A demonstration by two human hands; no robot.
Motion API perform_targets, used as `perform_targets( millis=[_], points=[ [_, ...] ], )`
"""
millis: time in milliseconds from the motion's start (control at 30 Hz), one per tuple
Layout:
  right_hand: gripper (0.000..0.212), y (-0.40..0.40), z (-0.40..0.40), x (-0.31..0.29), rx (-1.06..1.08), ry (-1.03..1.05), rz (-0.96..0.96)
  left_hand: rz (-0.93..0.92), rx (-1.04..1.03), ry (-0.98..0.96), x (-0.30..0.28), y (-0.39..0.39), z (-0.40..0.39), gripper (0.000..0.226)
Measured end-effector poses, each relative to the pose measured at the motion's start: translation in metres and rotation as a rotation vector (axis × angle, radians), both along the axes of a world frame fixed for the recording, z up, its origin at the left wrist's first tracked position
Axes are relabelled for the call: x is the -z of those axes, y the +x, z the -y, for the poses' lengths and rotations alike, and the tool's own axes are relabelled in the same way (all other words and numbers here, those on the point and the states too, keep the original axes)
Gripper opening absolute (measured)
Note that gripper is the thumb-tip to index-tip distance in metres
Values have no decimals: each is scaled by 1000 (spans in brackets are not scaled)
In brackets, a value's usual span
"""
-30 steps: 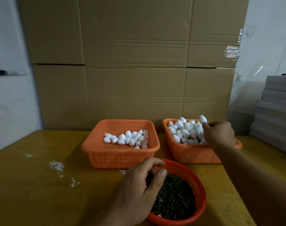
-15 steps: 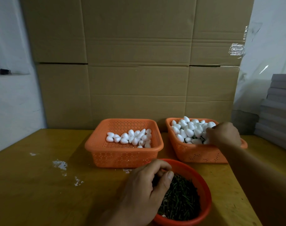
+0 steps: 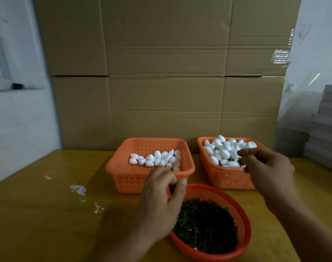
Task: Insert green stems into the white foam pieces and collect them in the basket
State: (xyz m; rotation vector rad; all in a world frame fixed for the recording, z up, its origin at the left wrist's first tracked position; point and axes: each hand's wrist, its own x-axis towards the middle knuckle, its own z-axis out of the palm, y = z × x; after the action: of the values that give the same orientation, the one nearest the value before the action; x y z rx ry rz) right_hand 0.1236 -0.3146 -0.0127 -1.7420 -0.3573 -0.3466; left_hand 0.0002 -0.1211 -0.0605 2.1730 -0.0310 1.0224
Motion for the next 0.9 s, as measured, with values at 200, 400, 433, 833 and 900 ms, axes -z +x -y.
perform_targets(
  millis=[200,400,433,833,900],
  points=[
    [36,-36,-12,21,-179,-209,47,-117,-156,-61,-45,49,-45,21],
    [34,-38,-14,26,-154,-308,116,-548,-251,135,-61,126,-85,17],
    [33,-38,-13,26,-143,-308,131,-618,-255,168,-59,134,-90,18],
    [36,-42,-10,20,-91,-376,196,-1073,-288,382,-38,174,-95,28],
    [35,-42,-9,20,-90,-385,200,-1103,-286,436,-37,177,-91,27]
  ],
)
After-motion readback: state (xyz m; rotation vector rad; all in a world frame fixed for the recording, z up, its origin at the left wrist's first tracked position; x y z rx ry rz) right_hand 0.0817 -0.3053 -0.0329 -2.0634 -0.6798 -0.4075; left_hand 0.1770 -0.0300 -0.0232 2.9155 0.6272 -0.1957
